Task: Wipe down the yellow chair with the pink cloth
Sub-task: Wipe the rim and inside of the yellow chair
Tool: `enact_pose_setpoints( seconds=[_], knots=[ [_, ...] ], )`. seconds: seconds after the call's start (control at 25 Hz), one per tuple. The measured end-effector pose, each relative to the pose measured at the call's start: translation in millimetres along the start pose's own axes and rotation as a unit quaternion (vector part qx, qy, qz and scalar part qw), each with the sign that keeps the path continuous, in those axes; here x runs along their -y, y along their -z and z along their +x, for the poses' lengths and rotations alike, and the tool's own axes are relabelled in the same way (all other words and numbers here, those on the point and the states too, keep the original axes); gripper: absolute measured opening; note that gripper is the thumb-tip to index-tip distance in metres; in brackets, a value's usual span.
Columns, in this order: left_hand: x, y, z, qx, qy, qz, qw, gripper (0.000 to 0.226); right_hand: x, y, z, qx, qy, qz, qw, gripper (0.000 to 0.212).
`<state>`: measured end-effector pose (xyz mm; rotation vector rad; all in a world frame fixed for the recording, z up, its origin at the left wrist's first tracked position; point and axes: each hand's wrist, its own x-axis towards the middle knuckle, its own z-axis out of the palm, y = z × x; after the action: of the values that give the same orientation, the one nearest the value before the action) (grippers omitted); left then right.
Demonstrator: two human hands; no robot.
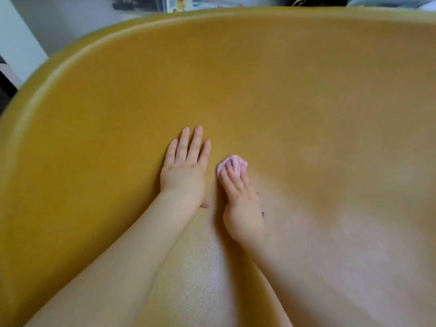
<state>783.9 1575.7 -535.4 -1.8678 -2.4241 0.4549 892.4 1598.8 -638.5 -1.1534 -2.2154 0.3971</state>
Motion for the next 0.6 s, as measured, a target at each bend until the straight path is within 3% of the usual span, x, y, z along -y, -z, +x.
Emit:
enact_pose_setpoints(
  seconds=[0.08, 0.2, 0.32, 0.4, 0.52, 0.6],
  knots=[
    [12.4, 4.4, -8.8, -0.007, -0.041, -0.040, 0.998, 0.092, 25.5, -6.4, -27.1, 0.025, 0.047, 0.057, 0.997, 0.073],
    [39.4, 13.8, -35.0, -0.027, -0.036, -0.067, 0.997, 0.066, 49.2, -5.9, -11.0, 0.079, 0.075, 0.153, 0.982, 0.075],
    [71.8, 25.4, -49.9, -0.126, -0.056, -0.035, 0.990, 0.059, 68.3, -8.0, 45.3, 0.020, 0.080, 0.124, 0.989, 0.063],
    [86.4, 39.9, -53.5, -0.226, -0.060, -0.006, 0.972, 0.053, 67.9, -2.4, 88.7, -0.032, 0.022, 0.099, 0.994, 0.062],
    [95.4, 62.0, -45.3, -0.148, -0.068, -0.014, 0.987, 0.056, 62.3, 15.6, 133.2, -0.101, -0.112, 0.096, 0.984, 0.062],
    [96.4, 76.4, -33.8, -0.138, -0.081, 0.004, 0.987, 0.059, 79.0, 15.6, 126.7, -0.097, -0.093, 0.130, 0.982, 0.061]
  ],
)
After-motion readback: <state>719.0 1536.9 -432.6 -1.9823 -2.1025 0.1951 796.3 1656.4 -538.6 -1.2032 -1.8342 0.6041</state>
